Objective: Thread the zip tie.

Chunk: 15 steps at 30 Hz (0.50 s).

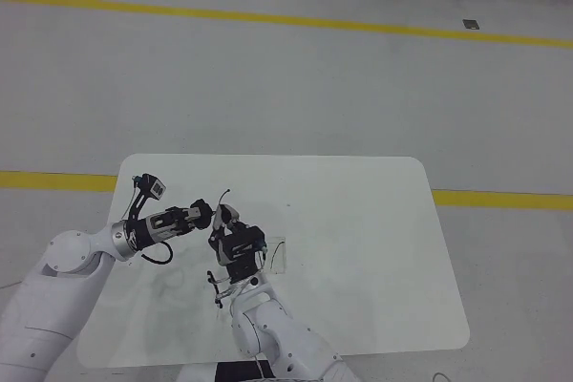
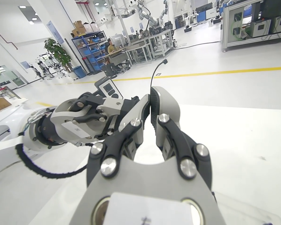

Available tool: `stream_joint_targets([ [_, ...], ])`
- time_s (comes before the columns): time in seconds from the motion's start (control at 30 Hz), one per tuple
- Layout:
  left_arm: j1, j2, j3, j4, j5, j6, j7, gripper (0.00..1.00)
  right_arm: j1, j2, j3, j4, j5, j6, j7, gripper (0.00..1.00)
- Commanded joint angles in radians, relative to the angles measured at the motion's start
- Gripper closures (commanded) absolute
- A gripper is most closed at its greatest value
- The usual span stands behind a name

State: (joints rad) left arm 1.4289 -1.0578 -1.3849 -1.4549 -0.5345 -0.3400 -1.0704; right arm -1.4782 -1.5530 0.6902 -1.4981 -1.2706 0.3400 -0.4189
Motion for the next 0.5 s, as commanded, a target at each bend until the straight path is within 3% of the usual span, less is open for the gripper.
stream_joint_targets([
  [0.0,0.0,0.0,0.0,0.0,0.0,0.0,0.0,1.0,0.001,-0.001,0.0,0.001,0.0,0.0,0.003,1.0],
  [0.3,0.0,0.0,0.0,0.0,0.0,0.0,0.0,1.0,0.001,-0.003,0.002,0.004,-0.005,0.0,0.009,1.0],
  [0.33,0.0,0.0,0.0,0.0,0.0,0.0,0.0,1.0,0.001,-0.003,0.002,0.004,-0.005,0.0,0.01,0.73],
  [0.4,0.0,0.0,0.0,0.0,0.0,0.0,0.0,1.0,0.0,-0.003,0.002,0.004,-0.004,0.0,0.012,0.39],
  [0.43,0.0,0.0,0.0,0.0,0.0,0.0,0.0,1.0,0.0,-0.003,0.002,0.004,-0.004,0.0,0.012,0.0],
  [0.47,0.0,0.0,0.0,0.0,0.0,0.0,0.0,1.0,0.0,-0.003,0.002,0.004,-0.003,0.0,0.012,0.0],
])
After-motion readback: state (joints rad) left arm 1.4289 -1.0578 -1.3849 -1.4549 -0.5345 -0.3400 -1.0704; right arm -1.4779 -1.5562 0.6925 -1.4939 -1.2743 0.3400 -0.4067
